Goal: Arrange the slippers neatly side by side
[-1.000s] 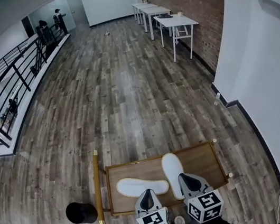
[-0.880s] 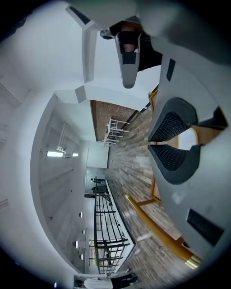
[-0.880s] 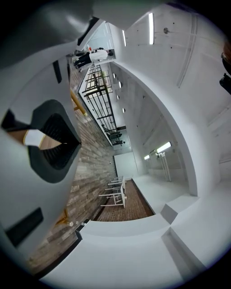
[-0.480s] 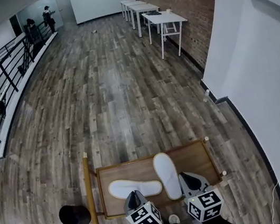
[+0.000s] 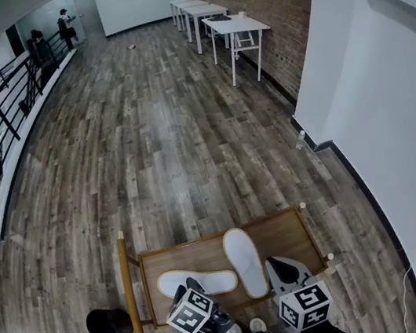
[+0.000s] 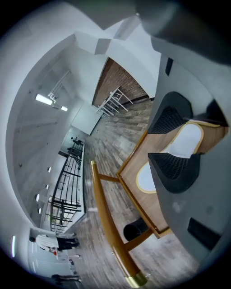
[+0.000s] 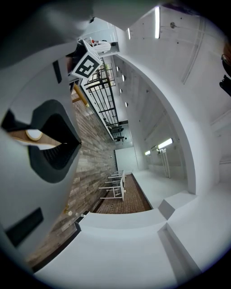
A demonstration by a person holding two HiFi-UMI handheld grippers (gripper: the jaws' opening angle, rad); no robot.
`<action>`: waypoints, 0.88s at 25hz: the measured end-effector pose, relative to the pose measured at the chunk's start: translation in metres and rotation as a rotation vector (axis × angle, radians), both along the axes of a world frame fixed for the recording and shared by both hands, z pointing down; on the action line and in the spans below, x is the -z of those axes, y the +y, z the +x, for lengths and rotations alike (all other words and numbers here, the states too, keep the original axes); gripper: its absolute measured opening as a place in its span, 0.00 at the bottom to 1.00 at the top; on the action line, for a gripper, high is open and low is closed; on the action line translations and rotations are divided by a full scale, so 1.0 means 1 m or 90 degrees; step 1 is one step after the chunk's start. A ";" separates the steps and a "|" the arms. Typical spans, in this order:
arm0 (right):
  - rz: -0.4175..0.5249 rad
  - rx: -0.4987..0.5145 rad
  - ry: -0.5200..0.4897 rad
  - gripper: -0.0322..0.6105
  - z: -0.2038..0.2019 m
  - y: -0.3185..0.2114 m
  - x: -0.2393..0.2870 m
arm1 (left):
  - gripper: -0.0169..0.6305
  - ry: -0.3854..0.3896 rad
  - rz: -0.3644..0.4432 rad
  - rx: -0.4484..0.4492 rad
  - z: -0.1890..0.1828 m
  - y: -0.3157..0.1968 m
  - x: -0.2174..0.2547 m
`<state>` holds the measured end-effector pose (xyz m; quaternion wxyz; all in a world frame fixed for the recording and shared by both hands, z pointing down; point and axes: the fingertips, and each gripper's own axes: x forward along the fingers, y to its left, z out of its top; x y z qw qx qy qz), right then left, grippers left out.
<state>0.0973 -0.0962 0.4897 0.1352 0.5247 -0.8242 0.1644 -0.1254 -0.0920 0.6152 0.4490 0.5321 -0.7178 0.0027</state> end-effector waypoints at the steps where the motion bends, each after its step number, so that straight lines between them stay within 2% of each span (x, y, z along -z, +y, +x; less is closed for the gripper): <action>1: -0.001 -0.001 0.000 0.05 0.000 -0.001 -0.001 | 0.20 0.018 -0.008 0.011 -0.001 -0.001 -0.004; 5: -0.002 0.002 -0.001 0.05 -0.001 -0.003 -0.002 | 0.23 0.044 -0.055 0.044 -0.009 -0.001 -0.023; 11: -0.006 0.001 -0.002 0.05 -0.002 -0.006 -0.004 | 0.23 0.006 -0.139 0.057 -0.019 -0.001 -0.054; 19: -0.017 0.000 0.005 0.05 -0.001 -0.008 -0.009 | 0.23 0.011 -0.227 0.090 -0.021 -0.008 -0.084; 22: -0.020 -0.007 0.008 0.05 0.004 -0.010 -0.011 | 0.23 0.028 -0.249 0.106 -0.019 -0.009 -0.091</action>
